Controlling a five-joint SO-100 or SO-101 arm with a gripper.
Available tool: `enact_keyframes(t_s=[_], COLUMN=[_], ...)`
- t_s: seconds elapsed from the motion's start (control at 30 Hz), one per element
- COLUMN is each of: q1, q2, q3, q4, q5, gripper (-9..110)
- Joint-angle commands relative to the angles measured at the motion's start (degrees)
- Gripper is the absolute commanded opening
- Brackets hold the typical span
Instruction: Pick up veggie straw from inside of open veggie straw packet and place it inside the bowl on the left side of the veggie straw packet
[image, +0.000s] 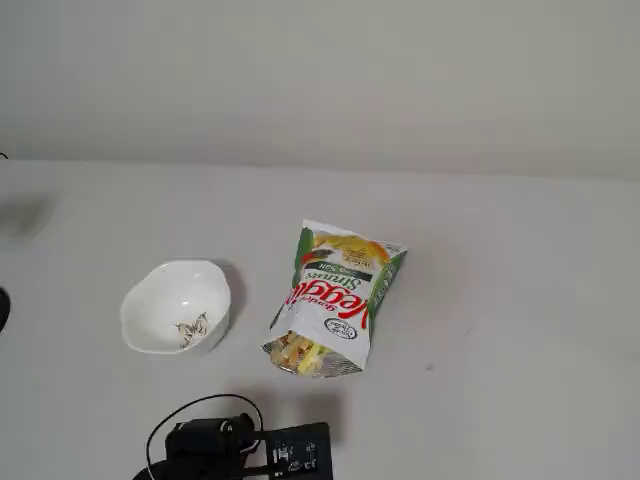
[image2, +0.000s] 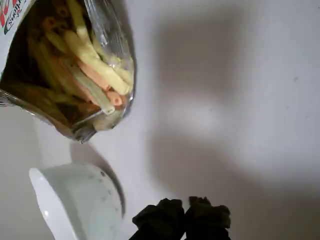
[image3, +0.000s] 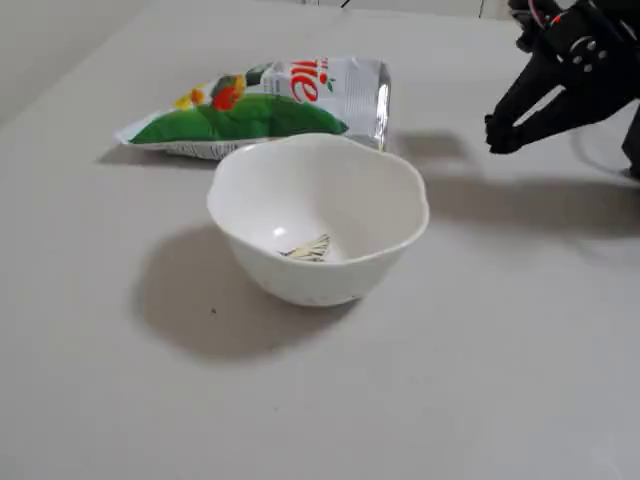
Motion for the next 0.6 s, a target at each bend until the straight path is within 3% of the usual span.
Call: enact_keyframes(t_s=[0.0, 0.4, 0.57], q1=[0.53, 0.44, -4.13], q2=[0.09, 0.09, 0.09], q3=[-0.26, -0.26, -0.26], q4=[-1.32, -1.32, -1.41], q5=[-0.88, -1.14, -5.89], gripper=[0, 0, 0])
